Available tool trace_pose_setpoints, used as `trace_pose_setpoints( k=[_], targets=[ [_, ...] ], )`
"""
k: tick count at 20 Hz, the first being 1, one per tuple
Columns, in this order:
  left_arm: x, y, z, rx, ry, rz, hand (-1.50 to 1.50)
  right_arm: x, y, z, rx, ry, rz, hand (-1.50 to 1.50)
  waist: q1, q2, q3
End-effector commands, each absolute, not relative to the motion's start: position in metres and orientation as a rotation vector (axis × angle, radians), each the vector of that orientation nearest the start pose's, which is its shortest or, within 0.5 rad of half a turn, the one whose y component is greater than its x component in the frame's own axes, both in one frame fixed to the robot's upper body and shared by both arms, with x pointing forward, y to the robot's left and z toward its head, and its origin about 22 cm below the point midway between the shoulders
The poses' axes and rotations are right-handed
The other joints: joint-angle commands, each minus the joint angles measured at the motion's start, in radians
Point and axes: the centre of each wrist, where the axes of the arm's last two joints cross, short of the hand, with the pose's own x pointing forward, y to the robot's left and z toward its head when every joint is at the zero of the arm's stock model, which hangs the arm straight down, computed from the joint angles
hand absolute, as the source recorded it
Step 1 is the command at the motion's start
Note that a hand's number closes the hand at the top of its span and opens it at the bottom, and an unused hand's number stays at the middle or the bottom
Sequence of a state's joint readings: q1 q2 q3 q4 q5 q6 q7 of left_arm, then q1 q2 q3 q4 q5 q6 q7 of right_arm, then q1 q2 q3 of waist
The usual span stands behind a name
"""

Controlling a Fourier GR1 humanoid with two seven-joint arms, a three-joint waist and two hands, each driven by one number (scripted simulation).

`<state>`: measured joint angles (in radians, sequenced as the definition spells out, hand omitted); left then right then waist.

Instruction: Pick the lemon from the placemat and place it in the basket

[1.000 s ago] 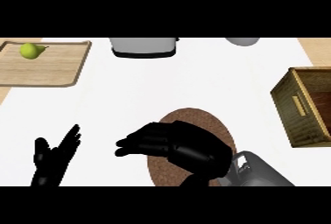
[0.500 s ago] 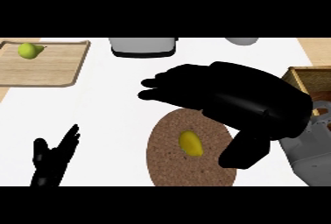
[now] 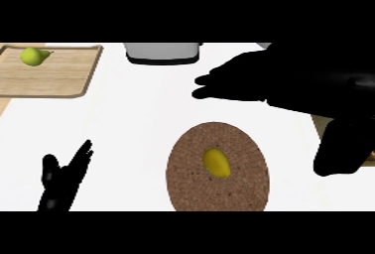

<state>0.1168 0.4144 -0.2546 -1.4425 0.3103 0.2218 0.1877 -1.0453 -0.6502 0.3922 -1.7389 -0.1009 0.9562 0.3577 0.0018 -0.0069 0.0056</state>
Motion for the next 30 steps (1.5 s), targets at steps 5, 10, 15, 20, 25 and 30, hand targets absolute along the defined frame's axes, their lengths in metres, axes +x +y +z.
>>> trace_pose_setpoints(
  k=[5,10,15,20,25,30],
  targets=[
    [0.196,0.295,-0.061,0.132,-1.003,-0.03,0.0,0.296,-0.148,0.303,-0.161,-1.411,2.102,-1.5,0.0,0.007,-0.006],
    [0.19,0.296,-0.053,0.151,-1.01,-0.044,0.0,0.299,-0.158,0.277,-0.119,-1.409,2.045,-1.5,0.004,0.008,-0.005],
    [0.194,0.317,-0.041,0.152,-0.993,-0.046,0.0,0.284,-0.14,0.233,-0.095,-1.439,2.033,-1.5,0.006,0.009,-0.005],
    [0.194,0.294,-0.062,0.131,-1.022,-0.048,0.0,0.286,-0.122,0.2,-0.096,-1.42,2.039,-1.5,0.006,0.01,-0.006],
    [0.199,0.293,-0.05,0.146,-1.014,-0.047,0.0,0.293,-0.11,0.172,-0.171,-1.325,2.12,-1.5,0.013,0.01,-0.005],
    [0.206,0.301,-0.057,0.149,-1.006,-0.042,0.0,0.299,-0.108,0.146,-0.153,-1.359,2.112,-1.5,0.008,0.011,-0.006]
  ],
)
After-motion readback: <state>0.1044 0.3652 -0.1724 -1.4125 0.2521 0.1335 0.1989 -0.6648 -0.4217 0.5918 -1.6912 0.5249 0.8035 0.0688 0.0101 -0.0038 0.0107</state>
